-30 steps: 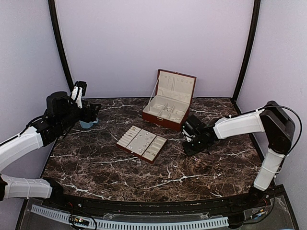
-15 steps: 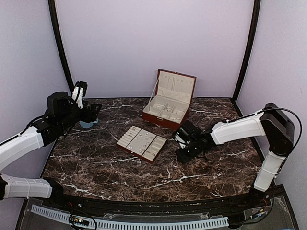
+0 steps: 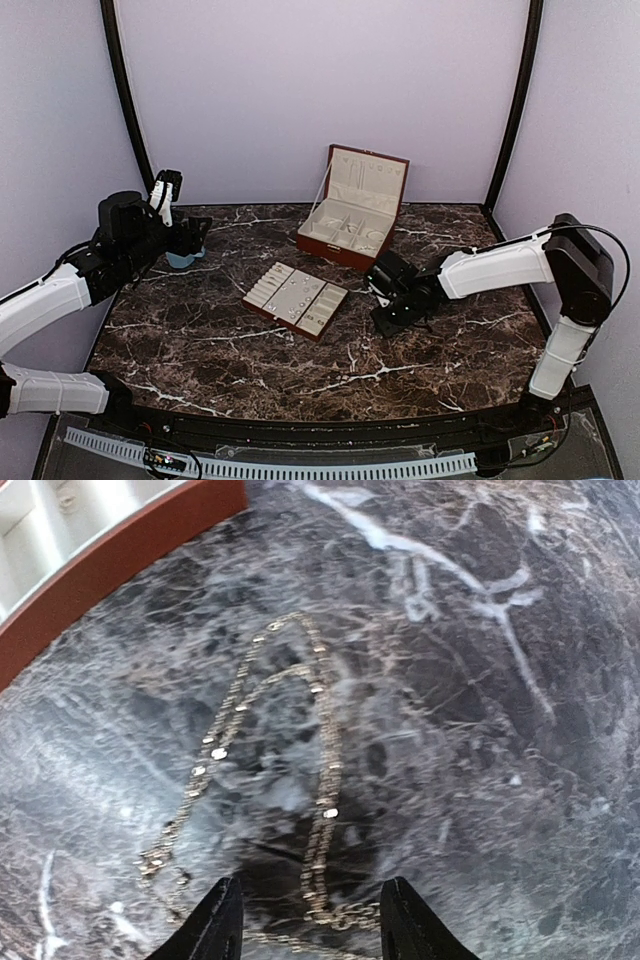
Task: Organize the mixed jewelry
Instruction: Adjust the necklace at the center of the board.
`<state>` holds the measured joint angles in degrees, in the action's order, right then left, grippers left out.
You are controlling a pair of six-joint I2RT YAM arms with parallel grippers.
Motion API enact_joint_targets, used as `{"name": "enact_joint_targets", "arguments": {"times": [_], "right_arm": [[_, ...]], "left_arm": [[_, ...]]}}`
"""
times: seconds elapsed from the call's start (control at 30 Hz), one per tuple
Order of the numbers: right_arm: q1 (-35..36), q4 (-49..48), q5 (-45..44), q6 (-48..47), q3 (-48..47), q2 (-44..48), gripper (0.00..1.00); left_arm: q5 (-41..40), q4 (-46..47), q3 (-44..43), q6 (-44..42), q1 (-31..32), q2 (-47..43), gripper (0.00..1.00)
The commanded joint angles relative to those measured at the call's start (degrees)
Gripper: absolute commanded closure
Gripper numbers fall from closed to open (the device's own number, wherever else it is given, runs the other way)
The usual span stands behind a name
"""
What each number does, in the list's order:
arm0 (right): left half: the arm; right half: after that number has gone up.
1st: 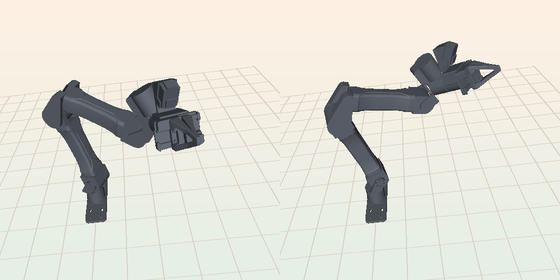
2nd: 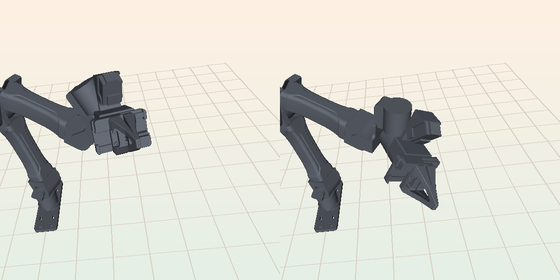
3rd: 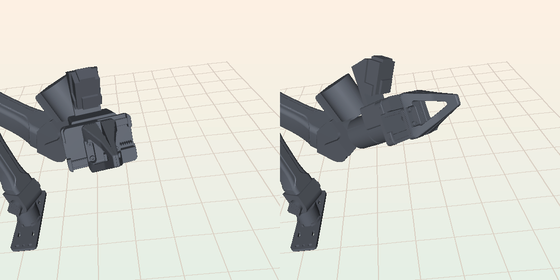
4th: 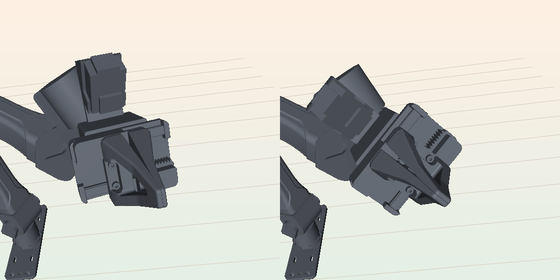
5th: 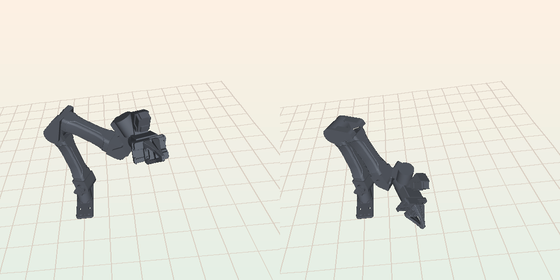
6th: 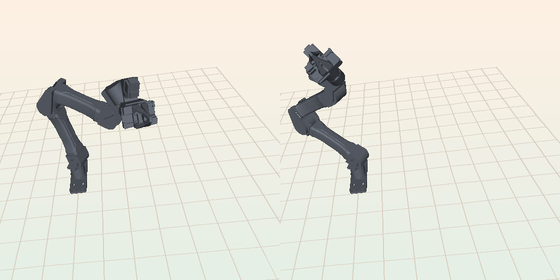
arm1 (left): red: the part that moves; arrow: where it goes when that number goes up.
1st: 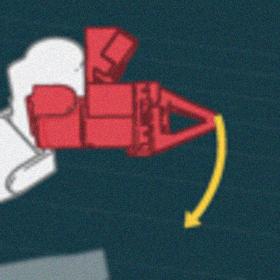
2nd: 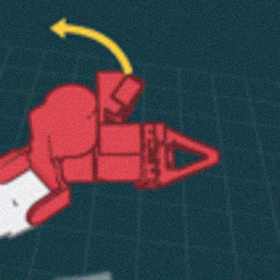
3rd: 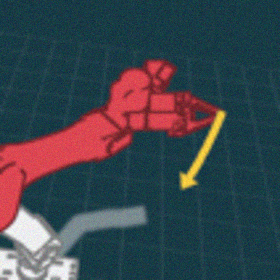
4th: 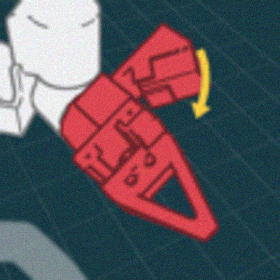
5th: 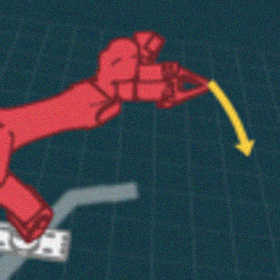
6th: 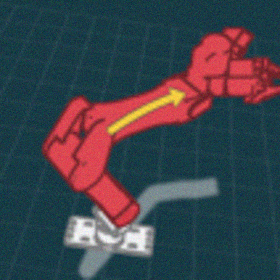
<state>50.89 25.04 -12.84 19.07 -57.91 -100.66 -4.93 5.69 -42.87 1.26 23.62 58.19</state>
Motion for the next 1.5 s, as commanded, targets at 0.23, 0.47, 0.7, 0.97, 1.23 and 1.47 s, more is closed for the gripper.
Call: {"name": "enact_joint_targets", "arguments": {"times": [0.23,0.47,0.7,0.97,1.23,1.47], "right_arm": [[-2.2,-0.12,1.84,-1.92,-0.78,-1.33,0.66],[-2.4,-0.02,0.8,-1.44,0.47,-1.2,0.75],[-4.22,-2.08,1.36,-0.14,1.62,-2.01,0.93],[-6.37,-6.4,-0.07,1.63,2.63,-1.47,1.0],[-8.97,-16.53,1.29,2.29,5.16,1.83,1.0],[-10.97,-26.99,4.93,2.54,10.03,5.41,1.0]], "left_arm": [[0.2,0.27,-0.2,0.02,-0.15,-0.32,0.25],[0.36,0.28,-0.28,0.07,-0.15,0.05,0.25],[0.23,0.28,-0.27,0.07,-0.15,0.08,0.25],[4.45,1.67,0.14,-2.91,-0.08,-0.22,0.26],[12.97,6.02,-0.25,-0.23,5.05,2.86,0.27],[8.33,18.41,1.73,2.69,18.85,10.33,0.26]]}}
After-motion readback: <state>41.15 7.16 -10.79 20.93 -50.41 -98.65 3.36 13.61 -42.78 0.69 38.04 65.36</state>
